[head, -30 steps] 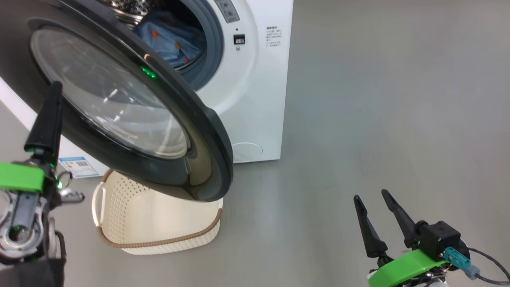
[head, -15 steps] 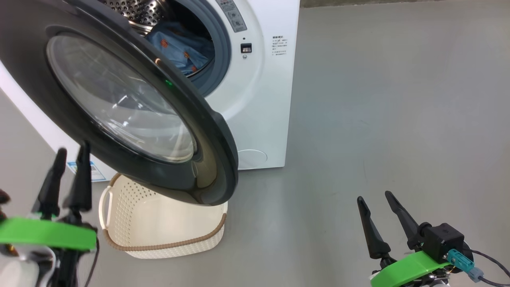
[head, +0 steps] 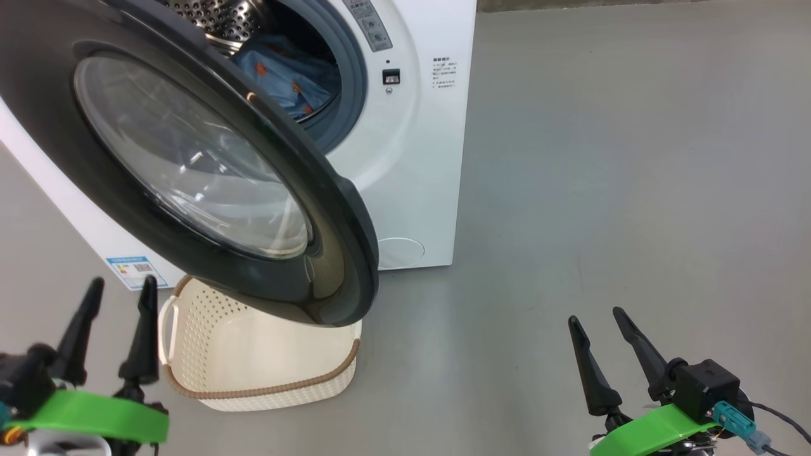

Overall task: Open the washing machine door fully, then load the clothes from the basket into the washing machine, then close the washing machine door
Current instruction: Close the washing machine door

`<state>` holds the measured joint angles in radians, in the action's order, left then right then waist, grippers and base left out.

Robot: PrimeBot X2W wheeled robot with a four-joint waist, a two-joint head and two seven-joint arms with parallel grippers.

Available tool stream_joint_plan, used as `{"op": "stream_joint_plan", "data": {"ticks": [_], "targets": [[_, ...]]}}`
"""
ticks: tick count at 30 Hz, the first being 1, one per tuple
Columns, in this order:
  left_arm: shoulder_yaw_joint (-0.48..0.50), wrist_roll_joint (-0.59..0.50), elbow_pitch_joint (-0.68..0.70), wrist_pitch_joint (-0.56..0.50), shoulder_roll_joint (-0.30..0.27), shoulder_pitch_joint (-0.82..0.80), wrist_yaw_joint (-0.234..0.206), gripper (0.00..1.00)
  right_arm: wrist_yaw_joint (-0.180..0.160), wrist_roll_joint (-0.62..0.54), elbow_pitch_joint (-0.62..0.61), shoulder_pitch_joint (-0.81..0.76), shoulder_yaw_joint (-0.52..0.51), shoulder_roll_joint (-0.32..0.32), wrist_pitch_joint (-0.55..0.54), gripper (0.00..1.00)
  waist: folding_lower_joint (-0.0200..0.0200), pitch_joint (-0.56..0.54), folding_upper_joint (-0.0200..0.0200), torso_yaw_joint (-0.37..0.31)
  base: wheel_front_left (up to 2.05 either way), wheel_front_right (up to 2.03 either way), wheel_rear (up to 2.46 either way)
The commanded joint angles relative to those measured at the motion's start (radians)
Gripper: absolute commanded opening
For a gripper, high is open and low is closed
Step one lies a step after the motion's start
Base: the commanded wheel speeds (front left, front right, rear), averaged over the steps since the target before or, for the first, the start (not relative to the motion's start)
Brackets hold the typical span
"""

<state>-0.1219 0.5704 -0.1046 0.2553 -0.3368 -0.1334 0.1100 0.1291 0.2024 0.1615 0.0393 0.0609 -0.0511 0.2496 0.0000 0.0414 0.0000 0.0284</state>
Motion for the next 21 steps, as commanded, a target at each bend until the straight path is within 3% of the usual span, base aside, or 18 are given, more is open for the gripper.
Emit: {"op": "stream_joint_plan", "data": {"ticks": [1, 6, 21], "targets": [[0.046, -0.022, 0.025, 0.006, -0.028, -0.016, -0.003, 1.00, 0.002, 0.010, -0.027, 0.009, 0.027, 0.001, 0.012, 1.00, 0.0000, 0.000, 0.0000, 0.000, 0.00, 0.00, 0.00], [0.090, -0.123, 0.030, 0.006, 0.013, 0.036, 0.000, 1.00, 0.002, 0.012, -0.032, 0.005, 0.023, 0.001, 0.012, 1.00, 0.0000, 0.001, 0.0000, -0.002, 0.00, 0.00, 0.00], [0.176, -0.274, 0.078, 0.006, 0.099, 0.157, 0.007, 1.00, 0.002, 0.015, -0.042, -0.005, 0.016, 0.001, 0.012, 1.00, 0.0000, -0.007, 0.0000, -0.009, 0.00, 0.00, 0.00]]}}
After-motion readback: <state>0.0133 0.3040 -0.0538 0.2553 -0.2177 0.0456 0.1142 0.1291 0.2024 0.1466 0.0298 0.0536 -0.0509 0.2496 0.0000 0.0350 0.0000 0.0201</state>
